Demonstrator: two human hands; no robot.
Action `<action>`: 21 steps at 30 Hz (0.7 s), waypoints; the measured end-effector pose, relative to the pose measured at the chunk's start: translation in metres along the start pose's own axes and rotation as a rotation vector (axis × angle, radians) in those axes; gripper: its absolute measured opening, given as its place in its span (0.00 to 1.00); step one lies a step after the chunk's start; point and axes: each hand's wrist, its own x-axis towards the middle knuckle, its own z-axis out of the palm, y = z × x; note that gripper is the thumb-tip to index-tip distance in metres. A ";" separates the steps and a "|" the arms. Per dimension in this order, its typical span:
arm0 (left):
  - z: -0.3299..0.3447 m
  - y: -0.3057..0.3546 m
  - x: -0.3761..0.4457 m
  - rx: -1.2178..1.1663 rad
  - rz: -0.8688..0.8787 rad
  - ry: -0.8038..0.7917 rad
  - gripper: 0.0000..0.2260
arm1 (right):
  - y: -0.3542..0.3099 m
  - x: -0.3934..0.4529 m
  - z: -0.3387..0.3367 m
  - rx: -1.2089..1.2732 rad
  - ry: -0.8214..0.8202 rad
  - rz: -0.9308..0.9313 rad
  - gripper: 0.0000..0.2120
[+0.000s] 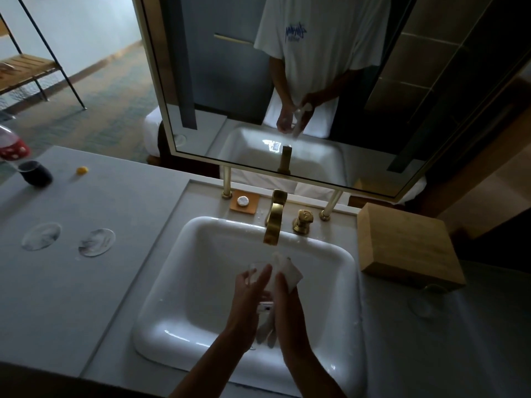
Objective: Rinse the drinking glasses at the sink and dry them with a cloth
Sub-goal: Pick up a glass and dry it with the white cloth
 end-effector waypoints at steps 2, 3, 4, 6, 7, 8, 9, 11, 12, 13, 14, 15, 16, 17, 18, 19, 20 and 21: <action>-0.001 0.001 0.005 -0.065 0.017 0.049 0.34 | 0.005 -0.013 0.007 -0.027 -0.010 -0.096 0.33; -0.001 0.004 0.005 -0.044 0.028 0.066 0.30 | 0.004 -0.019 0.011 -0.022 -0.008 -0.149 0.34; 0.001 0.008 0.004 -0.003 0.038 0.069 0.26 | 0.000 -0.023 0.014 -0.015 -0.001 -0.186 0.36; -0.001 0.008 0.002 0.062 0.035 0.048 0.26 | -0.001 -0.018 0.014 -0.028 0.024 -0.238 0.37; -0.003 0.009 0.001 0.073 0.018 0.009 0.28 | -0.003 -0.013 0.013 -0.047 0.051 -0.262 0.35; -0.006 0.010 0.002 0.070 -0.018 -0.041 0.30 | -0.004 -0.007 0.010 -0.054 0.079 -0.273 0.33; -0.008 0.011 0.002 0.061 -0.054 -0.099 0.31 | -0.007 0.001 0.006 -0.055 0.105 -0.265 0.31; -0.015 0.018 0.002 0.012 -0.125 -0.228 0.35 | -0.013 0.018 -0.002 -0.011 0.128 -0.205 0.25; -0.016 0.020 0.003 -0.014 -0.142 -0.269 0.36 | -0.019 0.023 -0.005 0.025 0.119 -0.146 0.20; -0.017 0.019 0.005 -0.050 -0.165 -0.305 0.37 | -0.020 0.030 -0.008 0.038 0.101 -0.084 0.17; -0.016 0.020 0.004 -0.098 -0.197 -0.328 0.36 | -0.022 0.034 -0.009 0.037 0.070 -0.033 0.17; -0.016 0.019 0.004 -0.130 -0.219 -0.328 0.34 | -0.023 0.036 -0.010 0.025 0.032 0.009 0.20; -0.014 0.018 0.003 -0.160 -0.223 -0.321 0.29 | -0.021 0.038 -0.009 0.017 0.013 0.031 0.26; -0.011 0.017 0.003 -0.145 -0.207 -0.322 0.26 | -0.019 0.037 -0.008 0.002 0.002 0.047 0.30; -0.009 0.014 0.004 -0.112 -0.181 -0.302 0.25 | -0.016 0.033 -0.007 -0.010 -0.013 0.056 0.32; -0.007 0.011 0.005 -0.084 -0.129 -0.269 0.29 | -0.013 0.028 -0.005 -0.033 -0.014 0.037 0.32; -0.006 0.009 0.006 -0.090 -0.092 -0.223 0.34 | -0.009 0.022 -0.003 -0.053 0.017 -0.013 0.32; -0.004 0.008 0.007 -0.103 -0.113 -0.158 0.35 | -0.008 0.013 -0.001 -0.060 0.069 -0.079 0.31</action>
